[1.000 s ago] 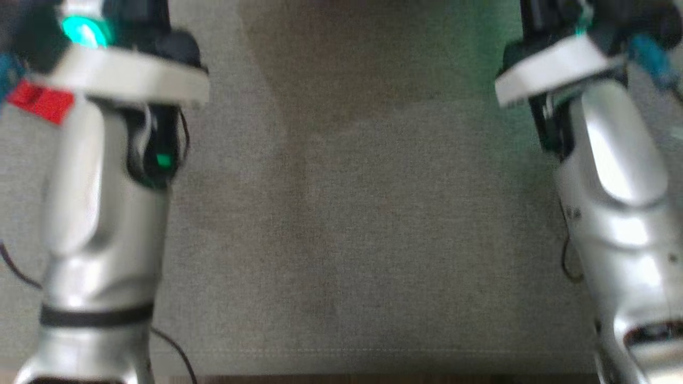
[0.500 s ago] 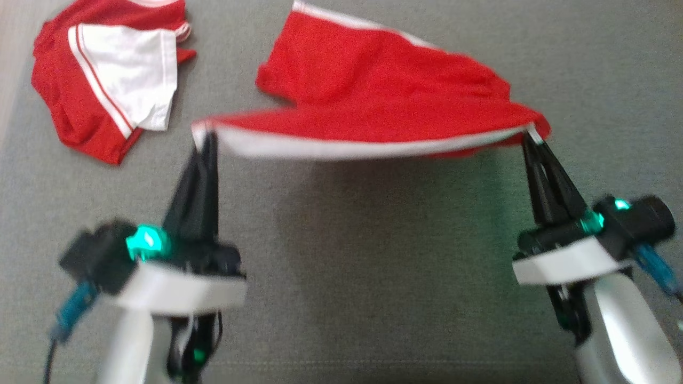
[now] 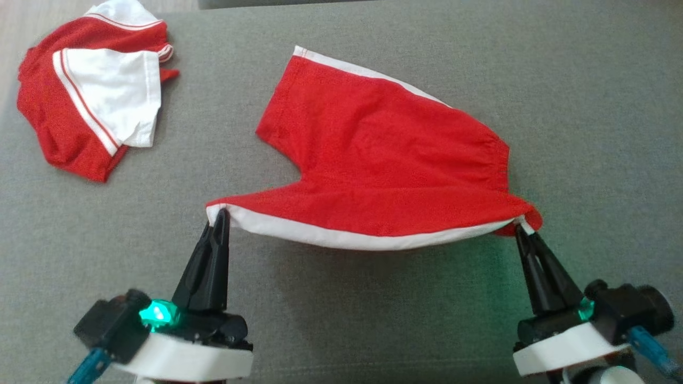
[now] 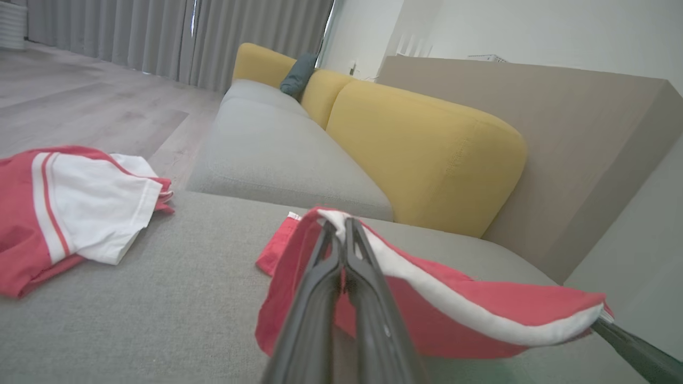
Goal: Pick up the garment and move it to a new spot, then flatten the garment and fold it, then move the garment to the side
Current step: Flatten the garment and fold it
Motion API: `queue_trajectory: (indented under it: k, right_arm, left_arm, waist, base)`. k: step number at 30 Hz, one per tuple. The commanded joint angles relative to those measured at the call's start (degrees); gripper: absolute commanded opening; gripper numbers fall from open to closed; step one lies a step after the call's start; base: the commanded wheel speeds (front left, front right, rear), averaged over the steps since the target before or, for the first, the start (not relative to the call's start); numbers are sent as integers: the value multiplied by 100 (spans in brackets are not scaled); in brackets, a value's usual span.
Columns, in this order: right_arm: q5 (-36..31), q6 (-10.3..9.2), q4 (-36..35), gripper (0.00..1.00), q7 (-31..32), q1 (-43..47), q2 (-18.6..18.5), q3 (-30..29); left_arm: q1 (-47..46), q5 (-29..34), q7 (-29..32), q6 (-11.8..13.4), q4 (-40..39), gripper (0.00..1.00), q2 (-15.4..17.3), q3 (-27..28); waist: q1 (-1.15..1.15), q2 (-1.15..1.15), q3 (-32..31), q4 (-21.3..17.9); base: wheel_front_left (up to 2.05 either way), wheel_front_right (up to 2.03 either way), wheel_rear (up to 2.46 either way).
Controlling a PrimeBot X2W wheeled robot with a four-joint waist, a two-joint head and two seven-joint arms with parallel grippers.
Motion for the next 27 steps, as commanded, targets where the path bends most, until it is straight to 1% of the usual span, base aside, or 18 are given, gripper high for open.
queue_trajectory:
  k: [1,2,6,11,15,23,27]
  right_arm:
    - [-56,37,38,0,-57,-170,-61,153]
    - [-56,37,38,0,-57,-170,-61,153]
    - [-12,37,527,0,-211,-506,35,216]
    - [40,37,1139,0,-395,-1098,165,265]
    - [-64,37,1574,0,-510,-1590,251,239]
    - [-236,37,2337,0,-712,-2482,344,285]
    - [27,37,2631,0,-810,-2828,350,356]
  left_arm:
    - [-319,-88,-16,-7,75,0,31,182]
    - [-319,-88,-16,-7,75,0,31,182]
    - [-853,-153,15,-83,719,0,83,231]
    - [-1916,-227,49,-174,1546,0,93,269]
    - [-2854,-275,41,-204,2463,0,84,346]
    - [-4431,-27,-155,-166,4071,0,70,417]
    - [-4991,123,-187,-177,4743,0,75,330]
  waist:
    - [1,0,69,-36]
    - [1,0,69,-36]
    - [1,0,224,-101]
    - [1,0,522,-186]
    - [1,0,789,-281]
    - [1,0,1267,-548]
    - [1,0,1400,-675]
  base:
    - [0,0,0]
    - [0,0,0]
    - [0,0,0]
    - [0,0,0]
    - [0,0,0]
    - [0,0,0]
    - [0,0,0]
